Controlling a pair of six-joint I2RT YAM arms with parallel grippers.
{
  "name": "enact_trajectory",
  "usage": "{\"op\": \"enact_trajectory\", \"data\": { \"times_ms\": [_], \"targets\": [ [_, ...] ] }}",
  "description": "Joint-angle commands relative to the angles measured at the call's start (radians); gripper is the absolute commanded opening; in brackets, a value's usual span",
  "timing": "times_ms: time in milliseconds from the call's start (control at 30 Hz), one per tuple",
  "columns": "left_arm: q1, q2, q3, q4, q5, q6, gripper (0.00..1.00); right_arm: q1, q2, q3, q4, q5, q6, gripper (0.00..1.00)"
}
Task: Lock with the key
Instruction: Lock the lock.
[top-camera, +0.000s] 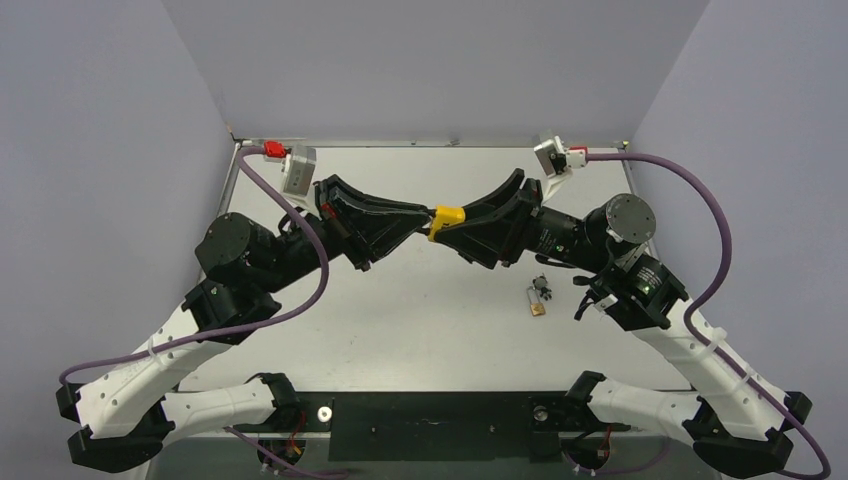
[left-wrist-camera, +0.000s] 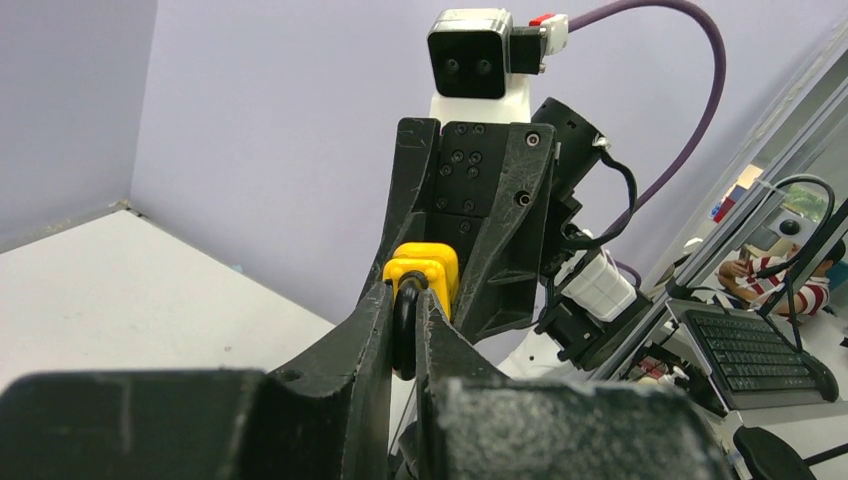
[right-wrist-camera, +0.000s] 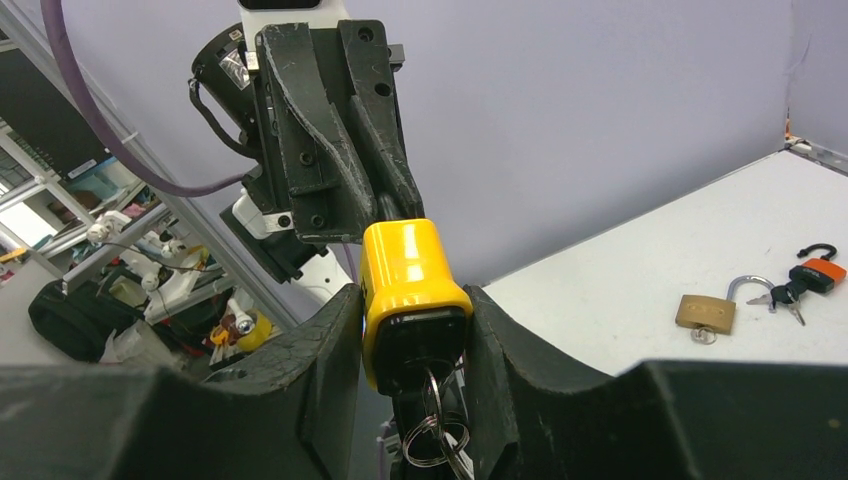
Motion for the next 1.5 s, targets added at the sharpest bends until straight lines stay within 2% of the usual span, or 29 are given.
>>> {"op": "enact_trajectory", "data": {
  "times_ms": [0, 367, 500, 633, 700, 767, 800, 833, 867, 1033, 1233, 1467],
  "targets": [
    [-0.128, 0.172, -0.093, -0.175, 0.28, -0.071, 0.0, 0.03, 0.164, 0.025, 0.111, 0.111, -0.051, 0.0],
    [-0.147, 0.16, -0.158, -0.16, 0.254, -0.085, 0.0, 0.029, 0.193, 0.06, 0.102, 0.114, -0.054, 0.0],
    [-0.141, 0.115, -0.134, -0.202, 0.191, -0.052, 0.0, 0.022, 0.187, 0.048, 0.096, 0.124, -0.059, 0.0],
    [-0.088, 0.075, -0.099, -0.256, 0.117, -0.04, 0.0, 0.005, 0.17, 0.006, 0.102, 0.124, -0.058, 0.0],
    [-0.004, 0.05, -0.102, -0.253, 0.117, -0.062, 0.0, -0.005, 0.154, -0.031, 0.116, 0.125, -0.054, 0.0],
    [0.076, 0.031, -0.105, -0.242, 0.143, -0.091, 0.0, -0.019, 0.132, -0.077, 0.138, 0.124, -0.047, 0.09],
    [0.1, 0.024, -0.108, -0.236, 0.153, -0.108, 0.0, -0.024, 0.121, -0.105, 0.152, 0.122, -0.041, 0.18],
    [0.142, 0.022, -0.108, -0.231, 0.17, -0.115, 0.0, -0.034, 0.116, -0.118, 0.159, 0.12, -0.037, 0.23],
    [0.16, 0.02, -0.105, -0.225, 0.178, -0.123, 0.0, -0.047, 0.106, -0.149, 0.179, 0.112, -0.026, 0.3],
    [0.254, 0.03, -0.092, -0.177, 0.261, -0.157, 0.0, -0.089, 0.066, -0.261, 0.276, 0.073, 0.02, 0.55],
    [0.292, 0.033, -0.06, -0.154, 0.313, -0.151, 0.0, -0.174, 0.0, -0.387, 0.384, 0.005, 0.08, 0.68],
    [0.336, 0.046, -0.039, -0.136, 0.391, -0.166, 0.0, -0.282, -0.07, -0.525, 0.544, -0.094, 0.205, 0.7]
  ]
}}
